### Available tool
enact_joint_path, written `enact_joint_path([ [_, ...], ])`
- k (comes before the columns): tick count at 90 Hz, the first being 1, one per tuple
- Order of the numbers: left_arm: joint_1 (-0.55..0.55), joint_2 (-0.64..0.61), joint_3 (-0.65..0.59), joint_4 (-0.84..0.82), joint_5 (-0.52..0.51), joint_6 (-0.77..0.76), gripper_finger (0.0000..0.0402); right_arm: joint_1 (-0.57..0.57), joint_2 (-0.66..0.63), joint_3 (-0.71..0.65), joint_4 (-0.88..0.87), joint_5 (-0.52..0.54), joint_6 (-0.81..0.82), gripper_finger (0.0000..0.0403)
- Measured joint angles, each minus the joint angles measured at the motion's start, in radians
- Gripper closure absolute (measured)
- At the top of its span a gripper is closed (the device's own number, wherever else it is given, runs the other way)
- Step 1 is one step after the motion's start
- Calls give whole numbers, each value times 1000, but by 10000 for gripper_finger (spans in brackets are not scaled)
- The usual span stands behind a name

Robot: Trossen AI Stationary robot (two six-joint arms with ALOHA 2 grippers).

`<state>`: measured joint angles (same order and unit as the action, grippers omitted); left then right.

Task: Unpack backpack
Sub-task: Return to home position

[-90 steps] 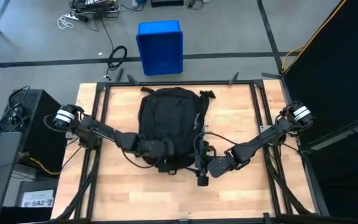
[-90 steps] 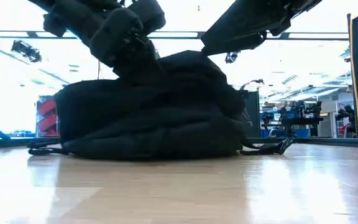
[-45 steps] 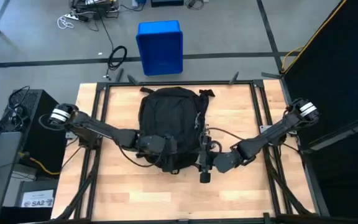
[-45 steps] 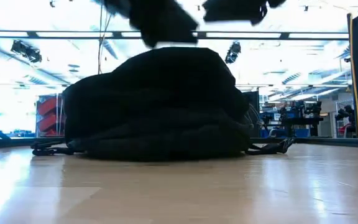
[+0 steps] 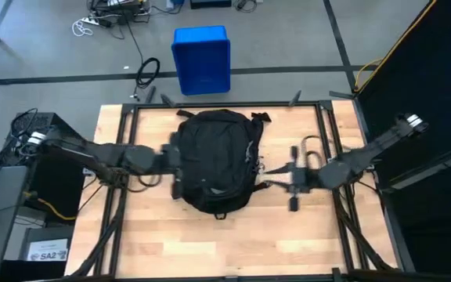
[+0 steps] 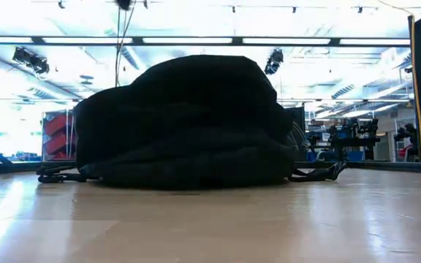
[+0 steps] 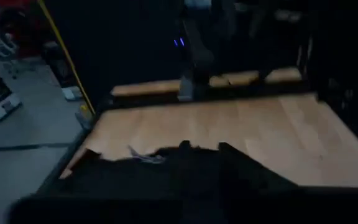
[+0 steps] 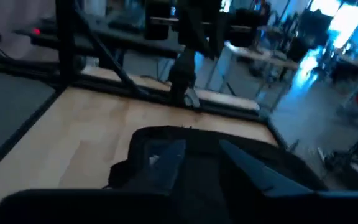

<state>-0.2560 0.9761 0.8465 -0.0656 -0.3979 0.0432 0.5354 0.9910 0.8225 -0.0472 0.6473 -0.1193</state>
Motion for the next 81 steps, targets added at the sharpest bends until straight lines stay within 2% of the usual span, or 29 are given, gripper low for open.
enact_joint_path([
  [6, 13, -100, -82, 35, -38, -4, 391, -18, -119, -73, 4, 11, -26, 364],
  [13, 58, -201, -177, 84, -62, -24, 395, -72, -257, -175, -1, 95, -32, 391],
  [23, 152, -323, -270, 136, -29, -58, 400, -198, -451, -291, 17, 134, -57, 396],
  [28, 201, -355, -292, 163, 19, -85, 401, -264, -549, -333, 56, 47, -60, 395],
  [38, 269, -371, -332, 152, 134, -104, 401, -395, -676, -408, 173, -274, -63, 401],
  [46, 311, -368, -353, 173, 173, -103, 402, -486, -702, -476, 263, -510, -42, 401],
  [53, 342, -358, -360, 226, 206, -104, 402, -550, -692, -523, 276, -613, 16, 402],
  [63, 368, -368, -363, 210, 263, -107, 402, -619, -650, -571, 237, -612, 64, 403],
  [70, 377, -415, -364, 176, 266, -113, 402, -655, -642, -592, 219, -596, 87, 403],
  [76, 385, -485, -363, 115, 261, -120, 402, -675, -657, -592, 187, -548, 104, 403],
  [81, 387, -545, -362, 52, 257, -131, 402, -687, -676, -592, 142, -468, 108, 403],
])
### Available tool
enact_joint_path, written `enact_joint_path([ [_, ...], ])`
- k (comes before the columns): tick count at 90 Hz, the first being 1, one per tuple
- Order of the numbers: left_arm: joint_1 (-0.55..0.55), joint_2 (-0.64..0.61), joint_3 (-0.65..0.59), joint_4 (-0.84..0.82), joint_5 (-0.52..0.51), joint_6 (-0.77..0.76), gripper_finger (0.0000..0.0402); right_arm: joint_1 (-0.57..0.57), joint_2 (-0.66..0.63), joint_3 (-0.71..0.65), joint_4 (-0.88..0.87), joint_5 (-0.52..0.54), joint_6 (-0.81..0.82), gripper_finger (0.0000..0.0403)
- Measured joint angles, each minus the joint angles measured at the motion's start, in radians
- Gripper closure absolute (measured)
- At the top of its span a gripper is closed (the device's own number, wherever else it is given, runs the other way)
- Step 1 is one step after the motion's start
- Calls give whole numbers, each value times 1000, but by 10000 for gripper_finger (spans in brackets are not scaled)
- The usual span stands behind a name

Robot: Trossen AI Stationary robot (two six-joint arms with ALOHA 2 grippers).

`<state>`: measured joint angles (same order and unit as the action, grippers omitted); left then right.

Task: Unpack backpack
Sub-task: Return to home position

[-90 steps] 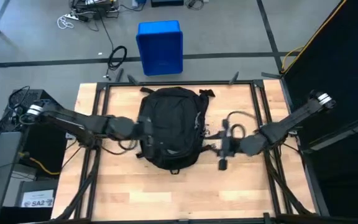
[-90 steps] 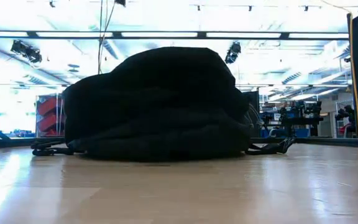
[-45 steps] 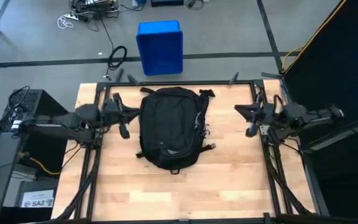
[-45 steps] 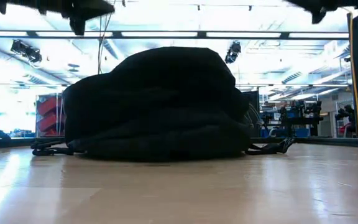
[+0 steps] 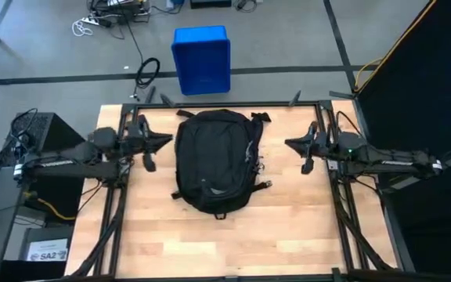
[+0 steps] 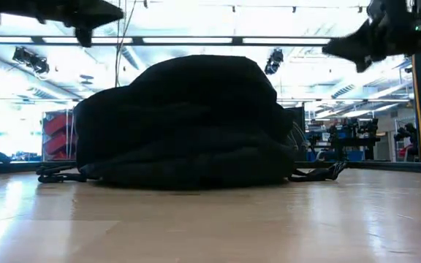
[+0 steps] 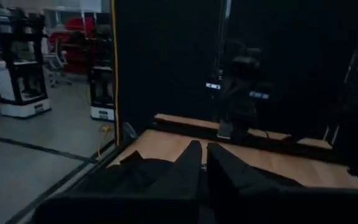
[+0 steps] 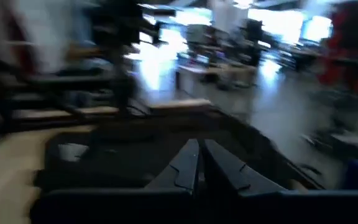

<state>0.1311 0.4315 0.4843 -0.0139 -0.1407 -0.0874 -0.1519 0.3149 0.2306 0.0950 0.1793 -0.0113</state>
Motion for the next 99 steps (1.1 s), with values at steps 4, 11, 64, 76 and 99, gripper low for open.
enact_joint_path([
  [4, 0, -57, 0, -61, -2, -6, 402, -7, -20, 0, -29, 79, -1, 403],
  [11, 0, -139, 0, -138, -5, -29, 402, -21, -61, 0, -67, 182, -5, 403],
  [64, 0, -421, -448, 126, -24, -85, 402, -30, -272, -184, -85, 140, -44, 403],
  [76, 1, -416, -476, 119, -52, -82, 401, -40, -281, -215, -47, 161, -49, 403],
  [99, 1, -413, -476, 154, -52, -76, 401, -66, -280, -220, -28, 262, -6, 402],
])
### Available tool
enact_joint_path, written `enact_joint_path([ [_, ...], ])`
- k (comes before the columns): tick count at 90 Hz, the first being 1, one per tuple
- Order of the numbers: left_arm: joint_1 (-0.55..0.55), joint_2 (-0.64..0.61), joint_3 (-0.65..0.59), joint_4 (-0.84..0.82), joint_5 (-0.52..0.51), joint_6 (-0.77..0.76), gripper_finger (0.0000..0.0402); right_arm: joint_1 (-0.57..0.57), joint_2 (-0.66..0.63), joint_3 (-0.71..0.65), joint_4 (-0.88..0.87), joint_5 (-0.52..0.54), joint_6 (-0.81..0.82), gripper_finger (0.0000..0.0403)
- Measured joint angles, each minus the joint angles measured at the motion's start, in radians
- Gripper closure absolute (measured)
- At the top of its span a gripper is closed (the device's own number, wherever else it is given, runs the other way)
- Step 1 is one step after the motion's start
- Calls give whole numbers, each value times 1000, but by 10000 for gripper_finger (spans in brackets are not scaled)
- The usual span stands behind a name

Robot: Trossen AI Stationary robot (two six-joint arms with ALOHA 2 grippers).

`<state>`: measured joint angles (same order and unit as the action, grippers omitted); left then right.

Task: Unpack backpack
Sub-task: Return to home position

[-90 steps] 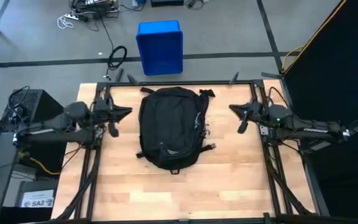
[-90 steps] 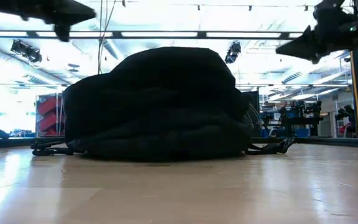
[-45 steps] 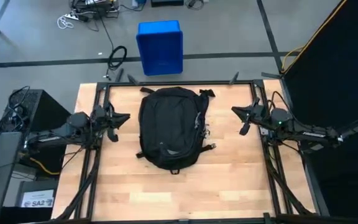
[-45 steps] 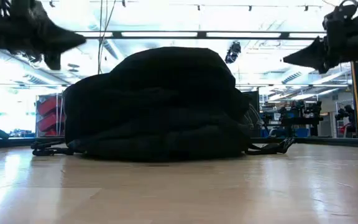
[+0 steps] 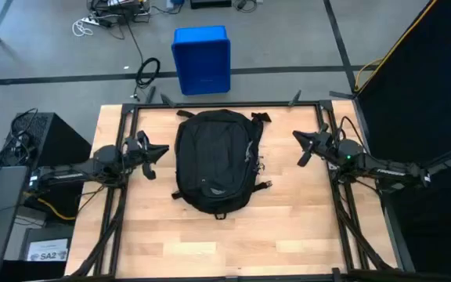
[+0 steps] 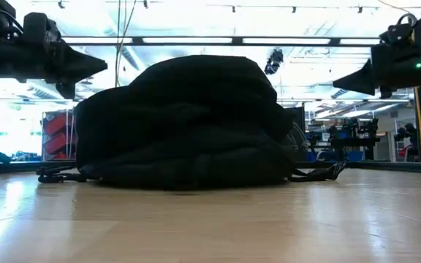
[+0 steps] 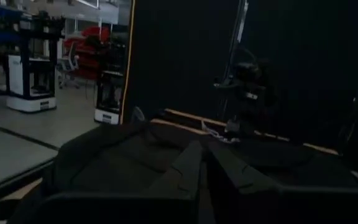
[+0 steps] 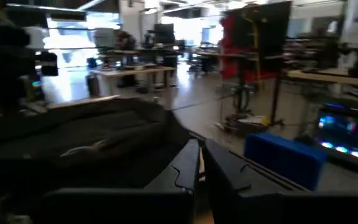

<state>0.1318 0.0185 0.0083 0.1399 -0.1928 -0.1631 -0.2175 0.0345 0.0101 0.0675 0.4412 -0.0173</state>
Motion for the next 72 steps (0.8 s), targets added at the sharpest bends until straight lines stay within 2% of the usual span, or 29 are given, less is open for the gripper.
enact_joint_path([
  [24, 0, 1, 0, -5, -5, 1, 401, -2, 0, 0, 3, 4, 47, 396],
  [72, 0, 1, 0, -2, -5, 1, 402, -2, 0, -1, 6, 4, 42, 395],
])
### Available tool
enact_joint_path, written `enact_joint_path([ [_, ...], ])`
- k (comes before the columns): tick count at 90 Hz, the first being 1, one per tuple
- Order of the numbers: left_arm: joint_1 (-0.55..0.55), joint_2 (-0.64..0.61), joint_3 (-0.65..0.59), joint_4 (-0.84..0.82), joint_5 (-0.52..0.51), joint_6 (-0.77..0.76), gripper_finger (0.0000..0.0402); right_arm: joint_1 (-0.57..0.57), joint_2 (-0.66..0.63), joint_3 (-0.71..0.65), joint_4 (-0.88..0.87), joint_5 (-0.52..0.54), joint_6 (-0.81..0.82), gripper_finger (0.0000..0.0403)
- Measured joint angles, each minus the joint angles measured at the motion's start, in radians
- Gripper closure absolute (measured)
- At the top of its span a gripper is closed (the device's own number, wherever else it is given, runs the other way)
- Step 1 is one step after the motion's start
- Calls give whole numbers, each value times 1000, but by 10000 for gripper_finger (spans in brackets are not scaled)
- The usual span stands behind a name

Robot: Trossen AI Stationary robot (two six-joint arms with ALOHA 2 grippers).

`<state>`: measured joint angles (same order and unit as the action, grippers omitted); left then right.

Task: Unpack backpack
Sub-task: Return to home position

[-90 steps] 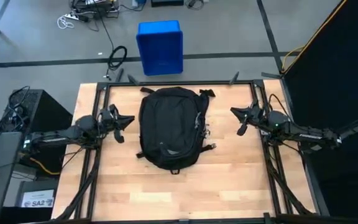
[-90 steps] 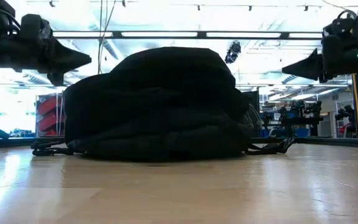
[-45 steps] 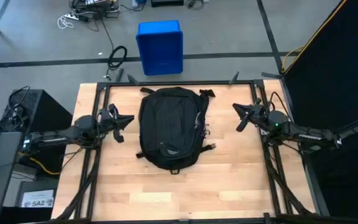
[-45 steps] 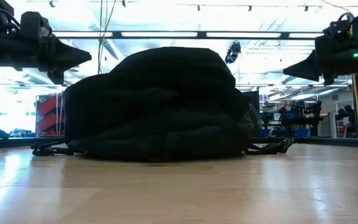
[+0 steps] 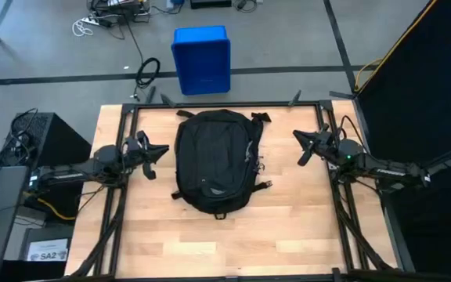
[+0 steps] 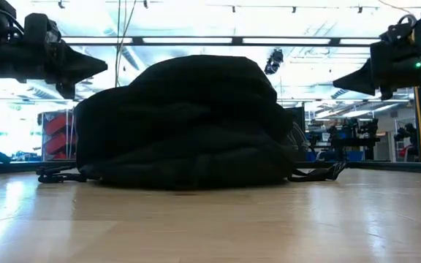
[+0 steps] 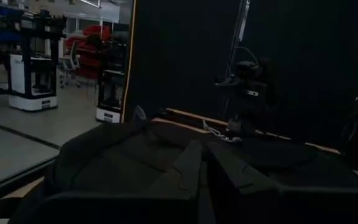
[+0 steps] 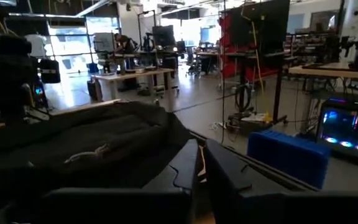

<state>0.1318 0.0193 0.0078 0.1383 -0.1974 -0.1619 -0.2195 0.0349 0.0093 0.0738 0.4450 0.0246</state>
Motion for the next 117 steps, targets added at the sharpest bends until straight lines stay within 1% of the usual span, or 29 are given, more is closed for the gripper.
enact_joint_path([
  [33, 0, 0, 0, 0, 0, 0, 402, 0, 0, 0, 0, 0, -1, 401],
  [61, 0, 0, 0, 0, 0, 0, 402, 0, 0, 0, 0, -1, -1, 394],
  [87, 0, 0, -1, 0, 0, 0, 402, 0, 0, -1, 0, -1, -1, 401],
  [117, 0, 0, -1, 0, 0, 0, 402, 0, 0, -1, 0, -1, -1, 394],
])
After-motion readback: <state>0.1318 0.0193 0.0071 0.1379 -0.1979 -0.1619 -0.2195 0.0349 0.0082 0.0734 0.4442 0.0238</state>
